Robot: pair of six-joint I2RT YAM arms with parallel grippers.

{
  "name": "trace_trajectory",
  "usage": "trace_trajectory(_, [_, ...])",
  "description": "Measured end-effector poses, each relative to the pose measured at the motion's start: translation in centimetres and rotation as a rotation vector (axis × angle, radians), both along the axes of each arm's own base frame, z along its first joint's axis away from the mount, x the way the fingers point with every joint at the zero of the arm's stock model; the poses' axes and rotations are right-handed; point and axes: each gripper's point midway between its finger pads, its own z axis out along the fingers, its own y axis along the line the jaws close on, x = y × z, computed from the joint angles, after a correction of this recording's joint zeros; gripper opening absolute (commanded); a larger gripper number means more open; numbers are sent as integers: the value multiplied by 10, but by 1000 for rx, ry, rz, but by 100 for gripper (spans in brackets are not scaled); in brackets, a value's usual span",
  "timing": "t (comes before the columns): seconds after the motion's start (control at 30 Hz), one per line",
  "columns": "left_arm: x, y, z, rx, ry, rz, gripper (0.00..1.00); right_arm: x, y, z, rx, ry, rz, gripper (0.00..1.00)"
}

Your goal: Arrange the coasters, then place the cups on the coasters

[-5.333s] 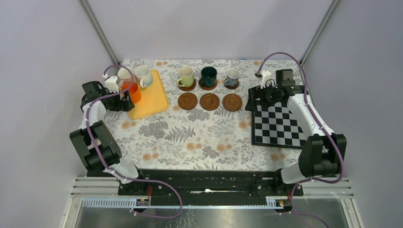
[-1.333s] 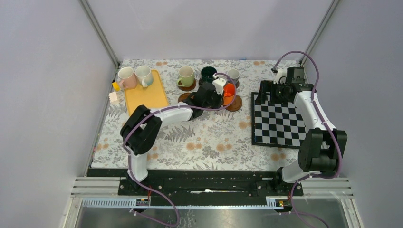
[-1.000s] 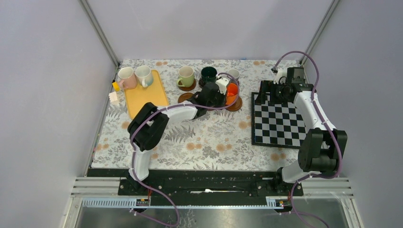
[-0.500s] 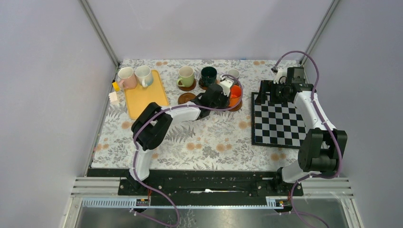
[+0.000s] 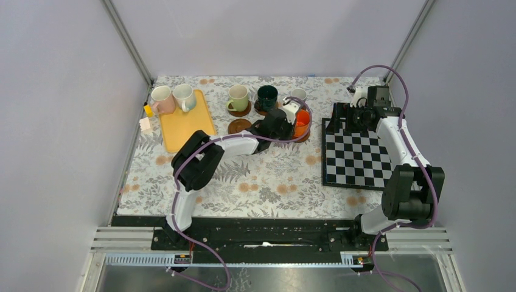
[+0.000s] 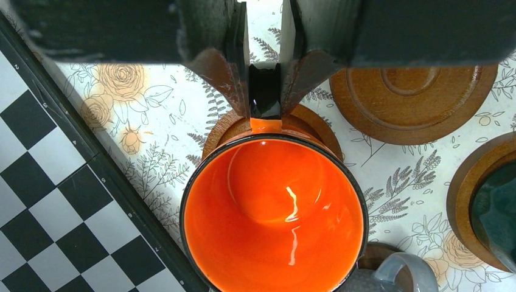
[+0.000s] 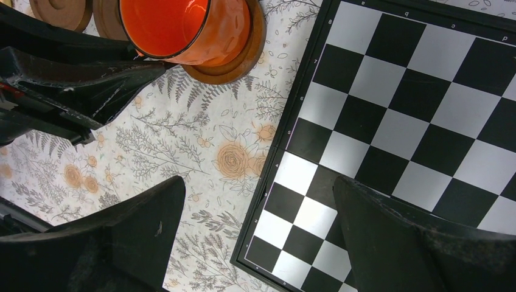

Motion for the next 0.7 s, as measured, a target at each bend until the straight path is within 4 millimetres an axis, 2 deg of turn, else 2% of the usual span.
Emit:
trace_trajectory(0.33, [0,-2,-1,-2,1,-3,1,0,1,0,4,0,3,98])
trace_trajectory(0.43, [0,-3,-1,-2,1,-5,6,0,1,0,5,0,4,98])
trace_trajectory(0.7, [-3,-5,-1,-1,1,-10,8,0,2,1,10,-1,7,98])
